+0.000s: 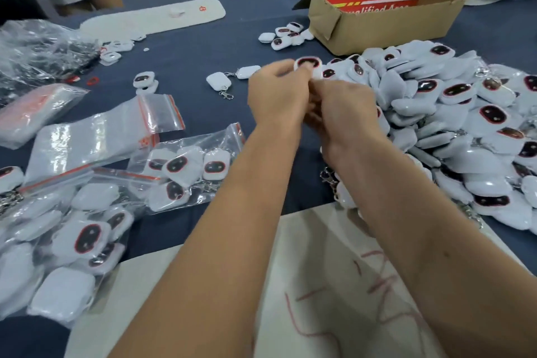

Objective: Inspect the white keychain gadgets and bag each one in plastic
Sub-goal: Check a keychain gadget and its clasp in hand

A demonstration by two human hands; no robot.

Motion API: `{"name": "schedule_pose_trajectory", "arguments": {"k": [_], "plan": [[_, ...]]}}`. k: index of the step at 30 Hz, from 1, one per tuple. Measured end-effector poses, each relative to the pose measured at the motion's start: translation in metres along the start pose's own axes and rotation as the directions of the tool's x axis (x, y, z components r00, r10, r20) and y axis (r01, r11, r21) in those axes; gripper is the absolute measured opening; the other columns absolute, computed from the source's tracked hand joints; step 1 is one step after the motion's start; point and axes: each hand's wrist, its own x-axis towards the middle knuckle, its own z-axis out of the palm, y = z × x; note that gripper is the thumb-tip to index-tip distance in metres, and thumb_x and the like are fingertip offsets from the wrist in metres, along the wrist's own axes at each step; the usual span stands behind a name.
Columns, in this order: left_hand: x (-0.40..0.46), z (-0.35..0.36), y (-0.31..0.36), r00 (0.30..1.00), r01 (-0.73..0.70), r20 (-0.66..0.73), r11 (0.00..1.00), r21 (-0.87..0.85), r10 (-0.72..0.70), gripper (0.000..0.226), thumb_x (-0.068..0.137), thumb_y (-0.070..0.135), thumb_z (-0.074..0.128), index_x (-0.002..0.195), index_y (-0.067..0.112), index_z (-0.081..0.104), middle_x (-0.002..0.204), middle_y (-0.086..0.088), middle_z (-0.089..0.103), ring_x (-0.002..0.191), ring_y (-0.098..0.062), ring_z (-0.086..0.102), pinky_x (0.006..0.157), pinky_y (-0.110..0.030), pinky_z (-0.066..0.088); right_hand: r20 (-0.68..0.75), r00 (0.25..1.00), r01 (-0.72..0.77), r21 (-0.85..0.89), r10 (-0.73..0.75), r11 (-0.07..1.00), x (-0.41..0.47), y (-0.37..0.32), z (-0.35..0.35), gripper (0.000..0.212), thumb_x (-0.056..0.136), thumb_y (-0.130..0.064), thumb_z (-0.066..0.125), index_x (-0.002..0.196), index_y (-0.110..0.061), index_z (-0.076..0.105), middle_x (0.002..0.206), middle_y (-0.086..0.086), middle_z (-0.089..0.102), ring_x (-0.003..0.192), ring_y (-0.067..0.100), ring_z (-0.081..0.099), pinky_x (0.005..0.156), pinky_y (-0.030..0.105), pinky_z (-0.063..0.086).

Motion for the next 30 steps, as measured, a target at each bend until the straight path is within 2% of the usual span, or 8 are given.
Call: {"name": "schedule_pose_trajectory", "arguments": {"k": [5,9,12,15,19,22,27,30], "plan": [[0.046,0.052,0.034,0.998,0.014,0.057,1.000,-0.008,-0.014,0.041,0.086,0.013,0.074,0.048,0.014,0.059,0.051,-0.001,0.062,0.063,-0.027,0.062,0.075,-0.042,0.059,-0.028,0.996,-0.072,0.202,0.080,0.977,0.064,-0.055,0.001,0.037,0.099,0.010,0.037,0.068,-0.008,0.043,0.035,0.001,0.038,0.023,0.007,0.034,0.028,0.018,0.031],[0.064,0.085,0.045,0.983,0.044,0.177,0.999,-0.032,-0.038,0.009,0.094,0.016,0.064,0.087,0.011,0.067,0.087,-0.008,0.072,0.088,-0.029,0.071,0.088,-0.044,0.061,-0.071,0.990,-0.114,0.130,0.124,0.985,0.109,-0.085,-0.011,0.024,0.103,0.007,0.042,0.084,-0.003,0.052,0.045,0.007,0.054,0.030,0.010,0.053,0.037,0.020,0.046],[0.078,0.096,0.055,0.972,-0.047,0.232,0.999,0.021,0.040,0.021,0.103,0.028,0.055,0.086,0.016,0.062,0.088,-0.005,0.069,0.088,-0.024,0.065,0.088,-0.039,0.054,-0.100,0.986,-0.123,0.092,0.133,0.988,0.139,-0.105,-0.020,0.021,0.105,0.001,0.044,0.086,-0.001,0.053,0.069,0.010,0.058,0.038,0.014,0.059,0.037,0.018,0.046],[0.089,0.092,0.055,0.984,-0.124,0.153,0.973,0.194,0.095,0.023,0.101,0.025,0.054,0.082,0.016,0.063,0.084,-0.004,0.066,0.100,-0.033,0.068,0.081,-0.035,0.049,-0.106,0.991,-0.076,0.071,0.083,0.995,0.156,-0.116,-0.026,0.017,0.104,-0.002,0.053,0.116,0.008,0.058,0.110,0.023,0.065,0.079,0.028,0.079,0.064,0.025,0.063],[0.088,0.061,0.010,0.966,-0.225,0.250,0.705,0.673,0.070,0.031,0.099,0.011,0.047,0.119,0.016,0.069,0.131,-0.009,0.067,0.126,-0.031,0.059,0.099,-0.033,0.049,-0.079,0.997,-0.021,0.056,0.025,0.998,0.154,-0.115,-0.025,0.029,0.101,0.002,0.053,0.129,0.006,0.051,0.122,0.029,0.062,0.090,0.036,0.078,0.065,0.028,0.064],[0.081,0.044,-0.025,0.902,-0.356,0.431,0.576,0.736,0.007,0.057,0.098,0.005,0.047,0.147,0.031,0.054,0.149,-0.001,0.055,0.140,-0.029,0.044,0.115,-0.038,0.041,-0.114,0.994,-0.026,-0.157,0.008,0.987,0.138,-0.104,-0.020,0.023,0.098,0.002,0.053,0.121,-0.002,0.056,0.115,0.021,0.069,0.089,0.030,0.079,0.067,0.028,0.064],[0.075,0.031,-0.031,0.858,-0.513,0.483,0.329,0.792,0.174,0.040,0.091,0.007,0.053,0.127,0.019,0.061,0.126,-0.009,0.060,0.120,-0.033,0.049,0.085,-0.034,0.041,-0.197,0.979,0.004,-0.265,-0.058,0.964,0.095,-0.070,-0.011,0.017,0.097,0.002,0.050,0.105,0.000,0.065,0.097,0.019,0.076,0.061,0.021,0.072,0.062,0.031,0.065],[0.051,0.021,-0.029,0.868,-0.495,0.447,0.303,0.814,0.215,0.017,0.091,0.008,0.051,0.107,0.011,0.058,0.112,-0.007,0.065,0.108,-0.031,0.055,0.076,-0.036,0.042,-0.142,0.983,0.075,-0.250,-0.113,0.965,0.060,-0.049,-0.005,0.014,0.093,0.003,0.054,0.092,-0.001,0.068,0.080,0.014,0.070,0.048,0.017,0.062,0.049,0.025,0.054]]}}
